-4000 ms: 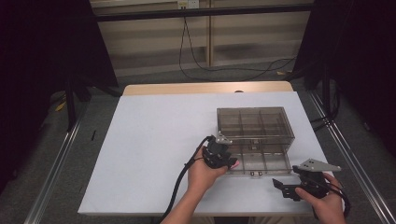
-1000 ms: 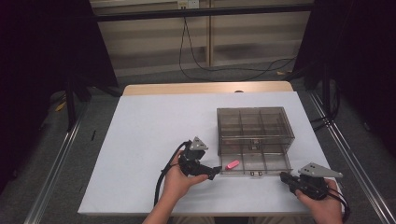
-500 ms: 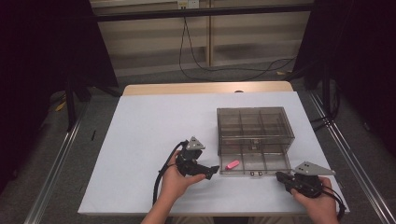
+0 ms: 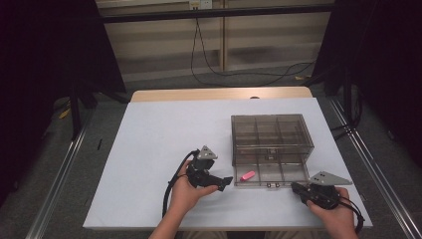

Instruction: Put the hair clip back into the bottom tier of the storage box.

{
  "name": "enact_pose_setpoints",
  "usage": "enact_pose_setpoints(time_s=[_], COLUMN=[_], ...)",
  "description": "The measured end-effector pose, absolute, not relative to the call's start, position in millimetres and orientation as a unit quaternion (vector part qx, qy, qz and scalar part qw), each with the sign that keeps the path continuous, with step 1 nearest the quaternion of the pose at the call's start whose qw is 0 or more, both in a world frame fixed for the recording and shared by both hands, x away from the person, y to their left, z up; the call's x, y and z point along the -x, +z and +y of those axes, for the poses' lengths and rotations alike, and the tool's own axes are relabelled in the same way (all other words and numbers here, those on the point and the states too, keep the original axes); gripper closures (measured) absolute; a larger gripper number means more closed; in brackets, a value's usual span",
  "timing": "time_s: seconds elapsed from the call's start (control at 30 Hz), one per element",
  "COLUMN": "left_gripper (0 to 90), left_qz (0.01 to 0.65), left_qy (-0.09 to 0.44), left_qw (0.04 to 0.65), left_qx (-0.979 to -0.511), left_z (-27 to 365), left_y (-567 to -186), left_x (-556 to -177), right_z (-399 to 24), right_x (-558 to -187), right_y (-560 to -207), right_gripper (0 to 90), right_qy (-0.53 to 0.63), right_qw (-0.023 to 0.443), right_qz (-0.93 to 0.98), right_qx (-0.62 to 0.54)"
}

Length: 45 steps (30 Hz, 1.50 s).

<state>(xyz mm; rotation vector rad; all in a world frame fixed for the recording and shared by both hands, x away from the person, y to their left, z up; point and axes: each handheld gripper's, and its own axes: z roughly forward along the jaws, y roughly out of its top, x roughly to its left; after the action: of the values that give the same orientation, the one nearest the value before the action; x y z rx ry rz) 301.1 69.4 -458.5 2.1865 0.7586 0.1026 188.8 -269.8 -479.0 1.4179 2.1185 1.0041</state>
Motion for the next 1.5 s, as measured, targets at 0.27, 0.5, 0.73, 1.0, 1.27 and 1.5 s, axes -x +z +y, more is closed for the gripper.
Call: enact_pose_setpoints(time_s=[0.27,0.5,0.73,1.0,1.27,1.5], left_gripper=[10.8,16.4,36.8,59.5,78.2,84.5], left_qz=[0.307,0.297,0.292,0.292,0.292,0.289], left_qy=[0.041,0.047,0.051,0.049,0.044,0.039], left_qw=[0.406,0.412,0.425,0.412,0.408,0.422], left_qx=[-0.860,-0.860,-0.855,-0.862,-0.864,-0.859], left_z=[71,69,70,69,64,58], left_y=[-457,-451,-447,-424,-406,-395], left_x=[-301,-302,-302,-307,-312,-317], right_z=[-264,-262,-262,-261,-260,-259], right_x=[-192,-192,-193,-193,-193,-193], right_y=[-481,-480,-480,-479,-479,-479], right_gripper=[88.2,88.2,88.2,88.2,88.2,88.2], right_qy=[0.358,0.359,0.359,0.361,0.360,0.362], right_qw=[0.197,0.197,0.195,0.197,0.196,0.196], right_qz=[0.763,0.762,0.762,0.762,0.763,0.763], right_qx=[-0.501,-0.502,-0.502,-0.500,-0.500,-0.498])
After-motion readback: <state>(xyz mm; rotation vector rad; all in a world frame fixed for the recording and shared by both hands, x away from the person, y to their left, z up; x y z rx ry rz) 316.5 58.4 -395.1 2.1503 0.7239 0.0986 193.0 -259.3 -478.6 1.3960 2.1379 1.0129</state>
